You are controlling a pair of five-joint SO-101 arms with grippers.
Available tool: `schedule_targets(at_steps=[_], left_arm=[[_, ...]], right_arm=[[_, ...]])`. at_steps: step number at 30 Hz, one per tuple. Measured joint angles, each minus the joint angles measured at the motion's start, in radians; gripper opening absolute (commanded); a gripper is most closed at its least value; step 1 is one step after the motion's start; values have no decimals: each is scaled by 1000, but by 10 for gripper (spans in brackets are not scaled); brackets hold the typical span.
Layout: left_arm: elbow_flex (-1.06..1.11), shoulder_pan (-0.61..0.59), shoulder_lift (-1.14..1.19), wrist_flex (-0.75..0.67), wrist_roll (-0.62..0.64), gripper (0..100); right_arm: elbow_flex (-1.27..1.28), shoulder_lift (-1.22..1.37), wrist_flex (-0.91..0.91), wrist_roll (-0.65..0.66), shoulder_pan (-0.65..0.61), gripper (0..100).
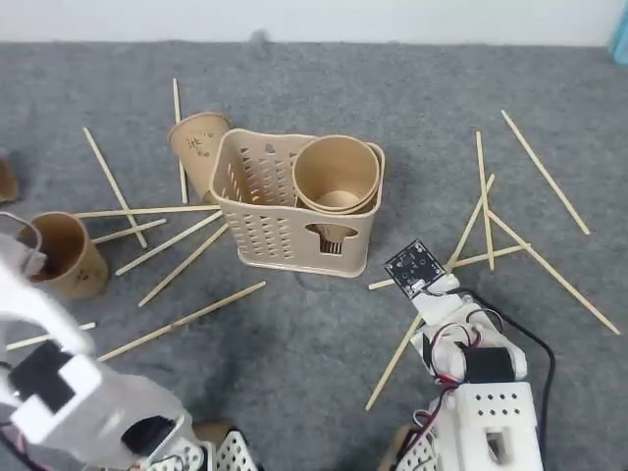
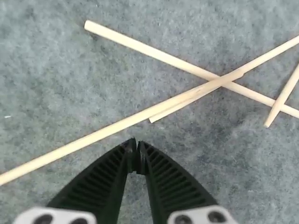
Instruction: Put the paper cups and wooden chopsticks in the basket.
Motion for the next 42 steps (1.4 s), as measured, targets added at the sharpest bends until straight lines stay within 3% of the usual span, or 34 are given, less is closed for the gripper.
schedule_targets(at_steps=[9, 19, 28, 33, 42], left_arm=[[3, 51, 9, -31, 0, 11], [3, 84, -288, 34, 64, 11], [-112, 250, -474, 190, 152, 11], [-356, 416, -480, 262, 206, 11], [-626, 902, -485, 272, 238, 12]], right_arm=[[0, 0, 0, 0, 0, 9], [0, 0, 0, 0, 0, 9], [0, 0, 0, 0, 0, 9], [0, 0, 0, 0, 0, 9], [0, 0, 0, 0, 0, 9]])
